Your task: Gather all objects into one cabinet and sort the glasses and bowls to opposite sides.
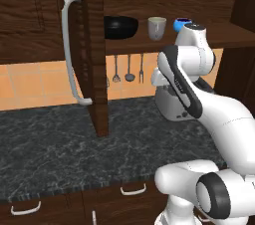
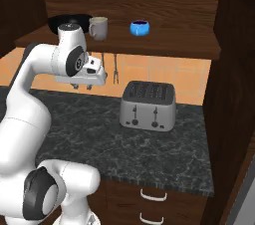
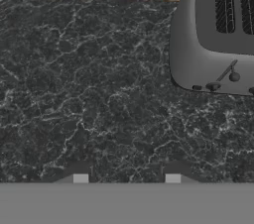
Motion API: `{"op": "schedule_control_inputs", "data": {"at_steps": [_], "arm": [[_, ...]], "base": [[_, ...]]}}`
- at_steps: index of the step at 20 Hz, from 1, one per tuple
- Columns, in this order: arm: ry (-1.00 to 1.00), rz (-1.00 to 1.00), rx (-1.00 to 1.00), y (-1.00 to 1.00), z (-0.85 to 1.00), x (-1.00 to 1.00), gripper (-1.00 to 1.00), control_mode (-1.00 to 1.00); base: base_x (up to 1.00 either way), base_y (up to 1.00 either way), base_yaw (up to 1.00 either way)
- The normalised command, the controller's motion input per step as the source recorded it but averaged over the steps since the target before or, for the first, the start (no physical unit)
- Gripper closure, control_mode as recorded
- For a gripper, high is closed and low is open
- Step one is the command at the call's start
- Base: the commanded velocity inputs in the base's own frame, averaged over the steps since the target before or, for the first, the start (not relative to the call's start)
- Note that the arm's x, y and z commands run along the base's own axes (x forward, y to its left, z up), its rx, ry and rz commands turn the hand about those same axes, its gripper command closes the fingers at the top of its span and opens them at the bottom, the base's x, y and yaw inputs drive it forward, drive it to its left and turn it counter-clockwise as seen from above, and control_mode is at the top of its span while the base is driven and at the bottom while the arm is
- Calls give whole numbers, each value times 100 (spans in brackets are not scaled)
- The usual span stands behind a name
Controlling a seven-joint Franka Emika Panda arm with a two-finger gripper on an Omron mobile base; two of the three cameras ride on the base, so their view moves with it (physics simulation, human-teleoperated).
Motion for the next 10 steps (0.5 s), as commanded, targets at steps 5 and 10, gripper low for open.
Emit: {"op": "schedule_control_inputs", "data": {"at_steps": [5, 10], "arm": [[0, 0, 0, 0, 0, 0, -100, 100], [0, 0, 0, 0, 0, 0, -100, 100]], "base": [[-21, -1, 0], [-100, -25, 0]]}}
